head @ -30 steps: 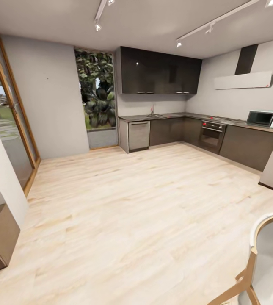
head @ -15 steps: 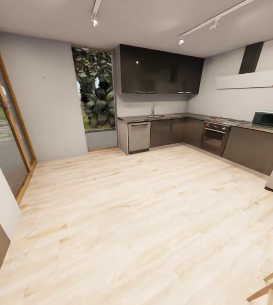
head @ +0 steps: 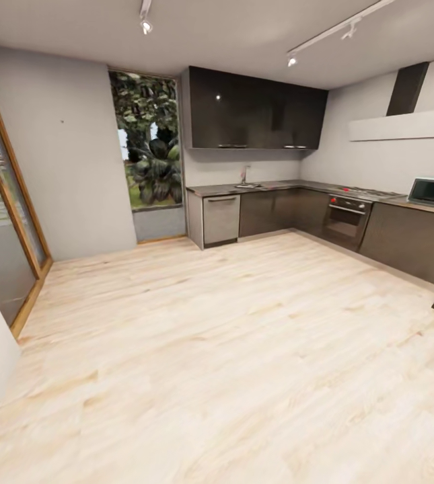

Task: Pick up the poster from the kitchen countertop and hang it on one of the wall nails in the kitchen.

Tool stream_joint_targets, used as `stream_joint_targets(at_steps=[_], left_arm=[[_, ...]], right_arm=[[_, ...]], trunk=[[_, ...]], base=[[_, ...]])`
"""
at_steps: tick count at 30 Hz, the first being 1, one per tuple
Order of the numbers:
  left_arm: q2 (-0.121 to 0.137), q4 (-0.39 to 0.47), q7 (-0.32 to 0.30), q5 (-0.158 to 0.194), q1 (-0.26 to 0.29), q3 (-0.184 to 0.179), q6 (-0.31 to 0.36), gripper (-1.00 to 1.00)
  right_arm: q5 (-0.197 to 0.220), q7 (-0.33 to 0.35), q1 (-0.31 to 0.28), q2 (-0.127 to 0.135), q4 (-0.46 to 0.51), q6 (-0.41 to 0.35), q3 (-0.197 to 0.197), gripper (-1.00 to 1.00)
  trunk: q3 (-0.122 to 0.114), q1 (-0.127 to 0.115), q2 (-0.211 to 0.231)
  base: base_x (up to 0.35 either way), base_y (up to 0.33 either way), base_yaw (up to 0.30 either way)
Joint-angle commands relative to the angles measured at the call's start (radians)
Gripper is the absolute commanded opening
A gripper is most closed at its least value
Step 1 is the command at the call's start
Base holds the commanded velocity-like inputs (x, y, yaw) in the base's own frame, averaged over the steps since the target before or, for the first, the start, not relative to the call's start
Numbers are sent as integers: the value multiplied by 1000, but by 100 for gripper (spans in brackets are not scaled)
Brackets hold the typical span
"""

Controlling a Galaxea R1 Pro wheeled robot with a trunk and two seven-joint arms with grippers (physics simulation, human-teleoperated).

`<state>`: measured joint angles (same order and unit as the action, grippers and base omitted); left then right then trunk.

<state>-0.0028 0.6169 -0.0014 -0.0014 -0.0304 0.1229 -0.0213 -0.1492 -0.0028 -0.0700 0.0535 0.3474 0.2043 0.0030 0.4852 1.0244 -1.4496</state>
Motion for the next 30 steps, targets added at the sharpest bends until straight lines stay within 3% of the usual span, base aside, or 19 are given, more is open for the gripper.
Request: stream_joint_targets(at_steps=[1, 30], left_arm=[[0, 1, 0, 0, 0, 1, -2, 100], [0, 1, 0, 0, 0, 1, -2, 100]], right_arm=[[-6, 0, -1, 0, -1, 3, 0, 100], [-6, 0, -1, 0, -1, 3, 0, 100]], trunk=[[1, 1, 0], [1, 1, 0]], base=[[339, 0, 0], [339, 0, 0]])
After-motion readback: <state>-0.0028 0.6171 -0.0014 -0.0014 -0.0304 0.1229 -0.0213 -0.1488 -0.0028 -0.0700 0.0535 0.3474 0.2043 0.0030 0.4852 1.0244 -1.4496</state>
